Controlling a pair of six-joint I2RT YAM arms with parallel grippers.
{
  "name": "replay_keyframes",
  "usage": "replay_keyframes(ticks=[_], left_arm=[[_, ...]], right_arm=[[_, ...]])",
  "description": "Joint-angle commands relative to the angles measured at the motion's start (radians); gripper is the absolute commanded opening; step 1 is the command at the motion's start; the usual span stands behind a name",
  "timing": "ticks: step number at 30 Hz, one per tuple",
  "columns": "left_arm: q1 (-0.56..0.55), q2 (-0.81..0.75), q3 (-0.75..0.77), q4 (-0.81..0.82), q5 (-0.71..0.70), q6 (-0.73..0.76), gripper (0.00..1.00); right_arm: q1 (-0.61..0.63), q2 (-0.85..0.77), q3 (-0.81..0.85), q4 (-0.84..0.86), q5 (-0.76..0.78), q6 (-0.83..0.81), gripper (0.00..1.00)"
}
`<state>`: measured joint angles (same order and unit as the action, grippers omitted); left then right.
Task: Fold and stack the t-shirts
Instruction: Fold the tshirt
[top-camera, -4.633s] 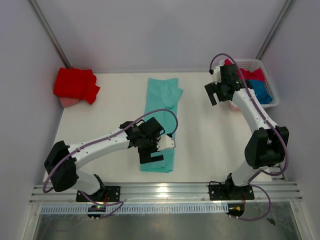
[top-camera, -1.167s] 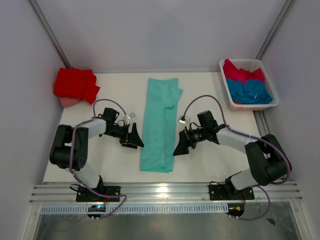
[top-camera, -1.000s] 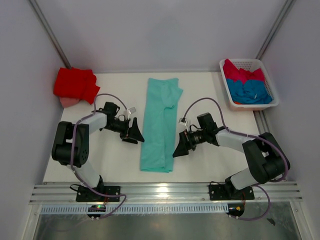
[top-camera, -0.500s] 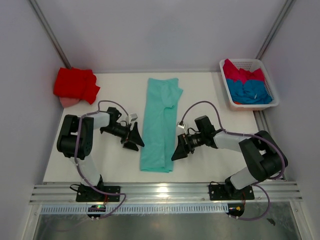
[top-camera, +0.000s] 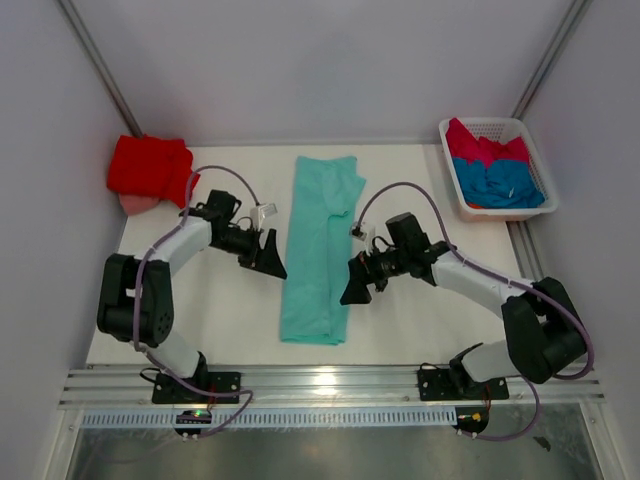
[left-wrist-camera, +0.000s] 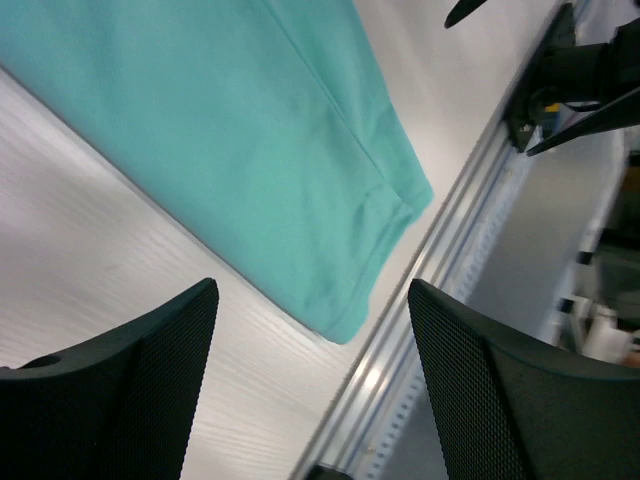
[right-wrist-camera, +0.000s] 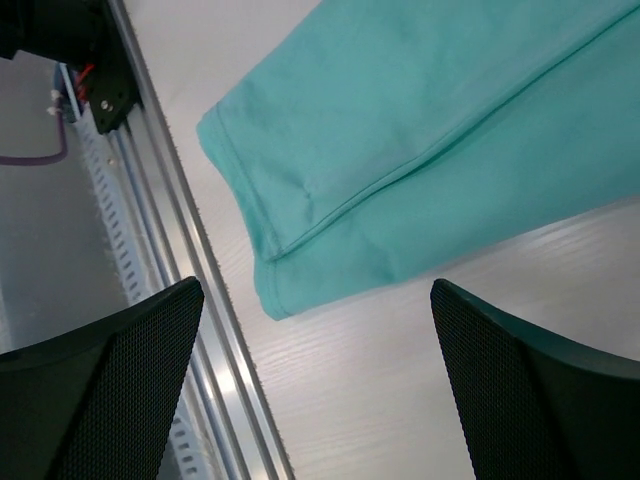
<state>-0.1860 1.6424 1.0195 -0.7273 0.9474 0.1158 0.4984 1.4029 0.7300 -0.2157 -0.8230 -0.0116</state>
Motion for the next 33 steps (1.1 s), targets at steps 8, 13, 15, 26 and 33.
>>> replay_keyframes(ticks=[8,13,15,26,33], left_arm=[[-0.203,-0.251,0.004,-0.150,-0.390,0.347,0.78],[-0.410,-0.315,-0.085,-0.169,-0.573,0.371,0.77],[-0.472,-0.369,-0.107,-0.140,-0.611,0.358,0.77],[-0.679,-0.392,-0.153,-0.055,-0.772,0.292,0.76],[-0.785,-0.356,-0.202,0.015,-0.863,0.298,0.76]], right_arm=[[0.028,-0.197,0.129,-0.263,0.479,-0.333,0.99],[0.251,-0.266,0.025,-0.287,0.732,-0.442,0.99],[0.262,-0.274,0.008,-0.274,0.754,-0.424,0.99],[0.261,-0.315,-0.108,-0.126,0.875,-0.496,0.99],[0.165,-0.308,-0.049,-0.040,1.042,-0.423,0.99]])
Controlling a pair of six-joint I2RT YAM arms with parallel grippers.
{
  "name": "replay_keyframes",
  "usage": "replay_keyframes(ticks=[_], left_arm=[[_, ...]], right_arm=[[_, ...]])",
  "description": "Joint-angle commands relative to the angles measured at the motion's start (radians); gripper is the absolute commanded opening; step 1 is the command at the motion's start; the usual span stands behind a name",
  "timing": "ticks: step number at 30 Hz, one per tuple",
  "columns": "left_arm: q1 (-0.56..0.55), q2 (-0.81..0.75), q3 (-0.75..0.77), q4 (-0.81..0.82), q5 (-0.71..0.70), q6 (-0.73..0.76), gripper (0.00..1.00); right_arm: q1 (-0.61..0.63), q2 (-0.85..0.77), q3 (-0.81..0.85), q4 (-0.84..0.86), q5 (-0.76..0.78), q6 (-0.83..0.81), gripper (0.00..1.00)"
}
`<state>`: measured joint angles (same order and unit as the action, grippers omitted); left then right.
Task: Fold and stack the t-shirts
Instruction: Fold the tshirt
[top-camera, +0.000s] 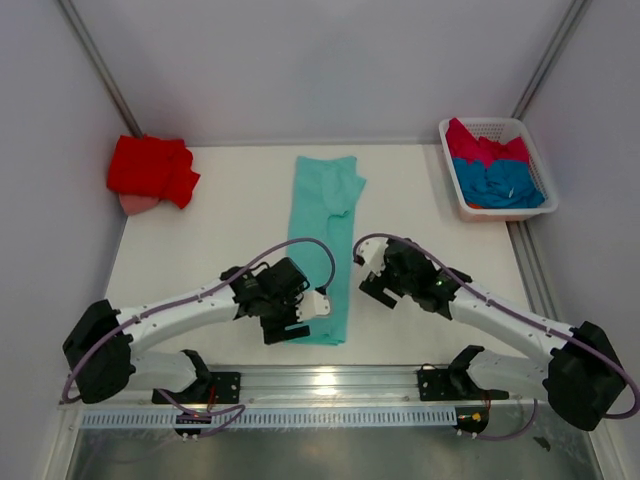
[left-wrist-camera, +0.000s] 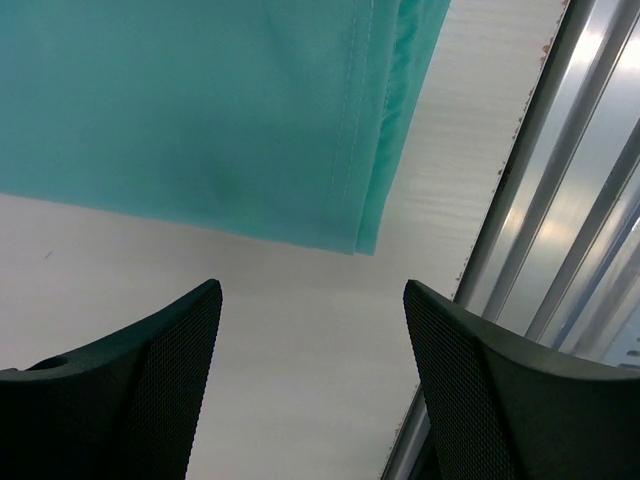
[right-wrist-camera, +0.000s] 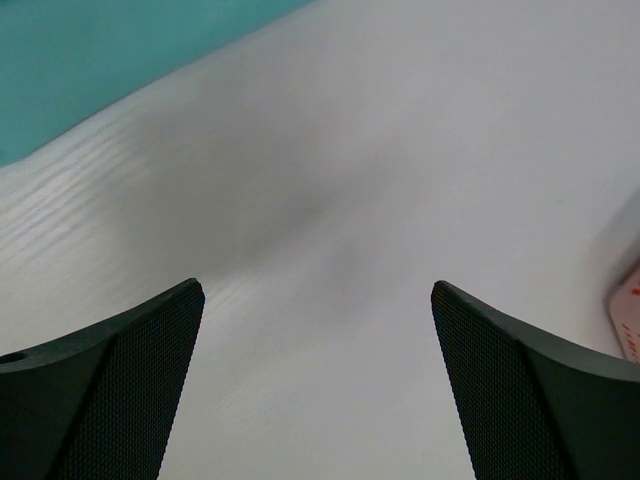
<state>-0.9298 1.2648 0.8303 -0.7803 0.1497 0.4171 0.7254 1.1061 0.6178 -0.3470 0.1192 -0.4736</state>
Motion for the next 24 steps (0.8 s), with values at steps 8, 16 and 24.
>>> replay_keyframes(ticks=[8,16,24], left_arm=[[-0.207,0.140,0.003,0.119,-0.190,0.008,0.75],[-0.225,0.186,0.018,0.139,-0.190,-0.006,0.76],[-0.236,0.245,0.049,0.156,-0.202,-0.040,0.75]], right_arm=[[-0.155,0.043,0.063,0.194,0.352,0.104,1.00],[-0.192,0.055,0.065,0.181,0.327,0.113,0.99],[-0.190,0.095,0.080,0.181,0.315,0.118,0.99]])
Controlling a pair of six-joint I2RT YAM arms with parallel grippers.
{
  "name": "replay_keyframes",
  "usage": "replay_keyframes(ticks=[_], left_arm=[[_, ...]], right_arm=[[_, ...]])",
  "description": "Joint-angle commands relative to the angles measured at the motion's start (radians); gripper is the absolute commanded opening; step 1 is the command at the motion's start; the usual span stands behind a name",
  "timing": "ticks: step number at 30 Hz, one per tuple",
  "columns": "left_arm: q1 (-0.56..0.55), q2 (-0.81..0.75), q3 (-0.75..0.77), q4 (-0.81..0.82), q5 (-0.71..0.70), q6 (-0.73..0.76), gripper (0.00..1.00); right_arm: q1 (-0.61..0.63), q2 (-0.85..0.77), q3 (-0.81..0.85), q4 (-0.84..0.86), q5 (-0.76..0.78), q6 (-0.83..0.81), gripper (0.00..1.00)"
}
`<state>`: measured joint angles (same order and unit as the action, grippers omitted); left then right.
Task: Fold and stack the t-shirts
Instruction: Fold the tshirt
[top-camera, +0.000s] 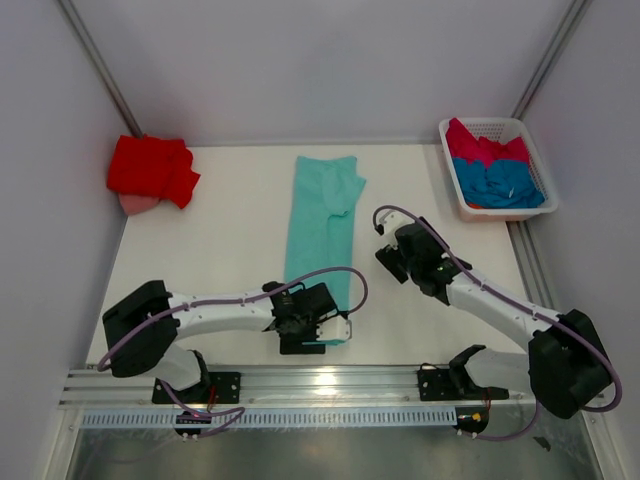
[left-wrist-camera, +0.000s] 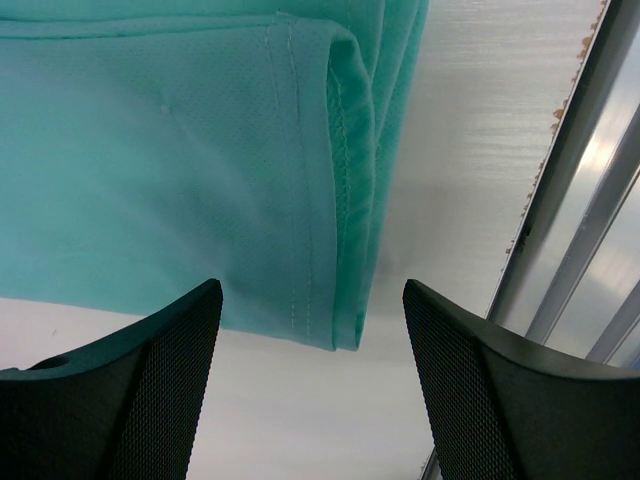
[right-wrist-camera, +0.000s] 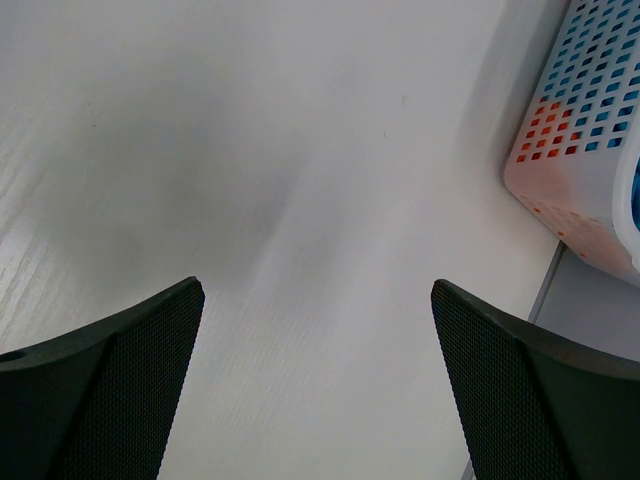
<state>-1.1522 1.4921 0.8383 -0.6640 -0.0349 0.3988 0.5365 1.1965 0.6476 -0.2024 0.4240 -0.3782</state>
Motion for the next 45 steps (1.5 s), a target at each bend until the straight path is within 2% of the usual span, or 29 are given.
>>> replay_keyframes(ticks=[1,16,27,33,39,41,43,45], left_arm=[[-0.023,0.023,0.045,0.038,-0.016,-0.021,0.75],[-0.040,0.048,0.093,-0.008,0.076,-0.049,0.75],[-0.070,0.092,0.119,-0.014,0.050,-0.064,0.75],[-0.070,0.043,0.079,-0.014,0.001,-0.063,0.76],[-0.069,-0.044,0.038,-0.028,-0.034,-0.057,0.76],[-0.063,-0.072,0.025,-0.037,-0.020,-0.055,0.76],[-0.026,-0.119,0.013,-0.043,0.022,-0.060,0.76],[0.018,-0.150,0.008,-0.049,0.061,-0.063,0.76]], right_arm=[[-0.001,0.006,0.049,0.038,0.007,0.021,0.99],[-0.003,0.026,0.055,0.031,-0.004,0.027,0.99],[-0.007,0.020,0.053,0.024,-0.008,0.027,1.00],[-0.007,-0.018,0.053,-0.026,-0.128,0.027,0.99],[-0.007,-0.081,0.032,-0.113,-0.382,-0.028,0.99],[-0.007,-0.112,0.023,-0.140,-0.466,-0.040,0.99],[-0.007,-0.141,0.020,-0.175,-0.517,-0.068,0.99],[-0.006,-0.161,0.017,-0.205,-0.631,-0.096,0.99]])
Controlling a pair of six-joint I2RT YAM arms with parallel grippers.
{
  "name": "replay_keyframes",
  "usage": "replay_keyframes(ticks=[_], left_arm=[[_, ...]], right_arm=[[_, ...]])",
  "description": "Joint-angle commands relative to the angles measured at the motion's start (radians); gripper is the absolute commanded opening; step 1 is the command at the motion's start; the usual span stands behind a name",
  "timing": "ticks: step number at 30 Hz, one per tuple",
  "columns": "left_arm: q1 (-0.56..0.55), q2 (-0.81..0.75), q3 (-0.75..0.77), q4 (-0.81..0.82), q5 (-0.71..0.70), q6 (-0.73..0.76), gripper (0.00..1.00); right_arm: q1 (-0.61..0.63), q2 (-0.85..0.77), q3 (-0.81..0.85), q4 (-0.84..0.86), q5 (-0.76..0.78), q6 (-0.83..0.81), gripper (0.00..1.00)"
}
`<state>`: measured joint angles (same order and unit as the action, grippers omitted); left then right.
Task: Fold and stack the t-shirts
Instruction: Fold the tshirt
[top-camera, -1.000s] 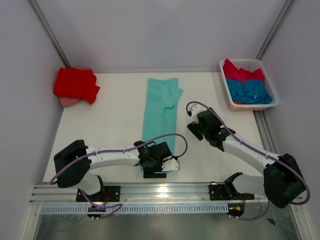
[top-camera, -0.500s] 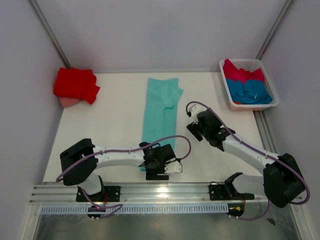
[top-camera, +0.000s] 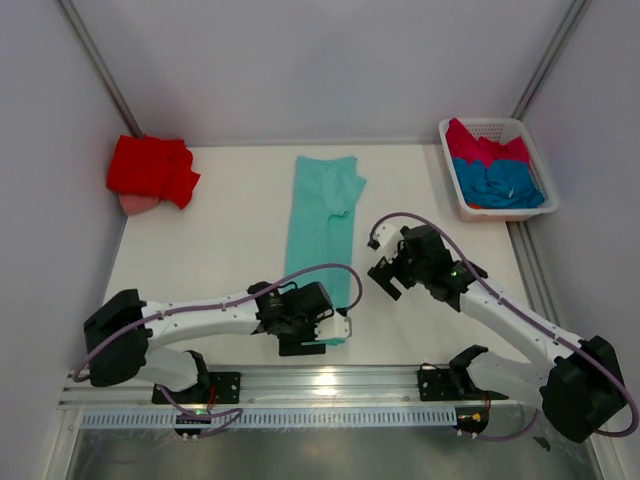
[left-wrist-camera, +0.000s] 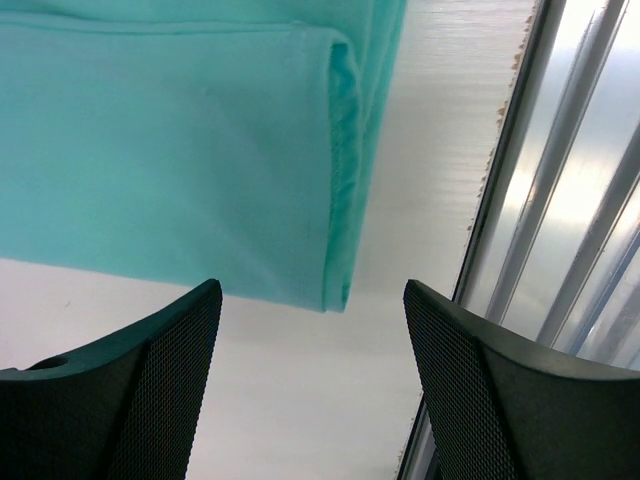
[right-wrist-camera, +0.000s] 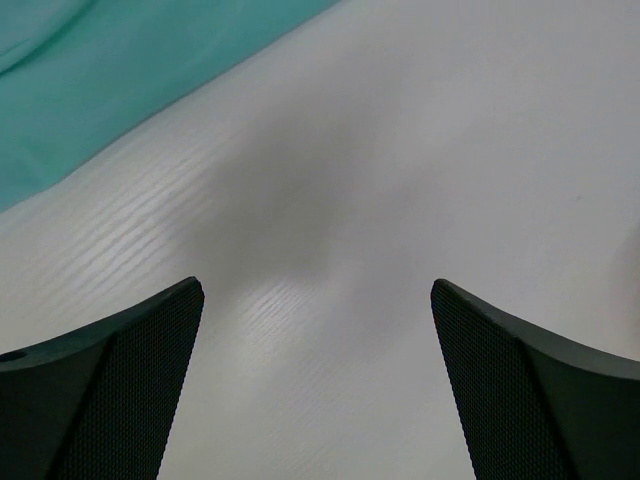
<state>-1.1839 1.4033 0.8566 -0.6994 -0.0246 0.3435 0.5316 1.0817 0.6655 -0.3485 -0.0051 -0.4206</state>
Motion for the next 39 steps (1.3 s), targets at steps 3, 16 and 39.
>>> replay_keyframes(ticks=[3,16,39], left_arm=[[0.093,-0.107,-0.018,-0.029,0.081,-0.006,0.76],[0.164,-0.124,-0.021,-0.083,0.213,0.037,0.74],[0.164,-0.101,-0.031,-0.037,0.189,0.035,0.74]], right_arm=[[0.007,-0.077,0.006,-0.131,-0.344,-0.102,0.99],[0.266,0.015,0.063,-0.333,-0.432,-0.280,0.99],[0.259,0.061,0.075,0.052,0.127,-0.021,0.99]])
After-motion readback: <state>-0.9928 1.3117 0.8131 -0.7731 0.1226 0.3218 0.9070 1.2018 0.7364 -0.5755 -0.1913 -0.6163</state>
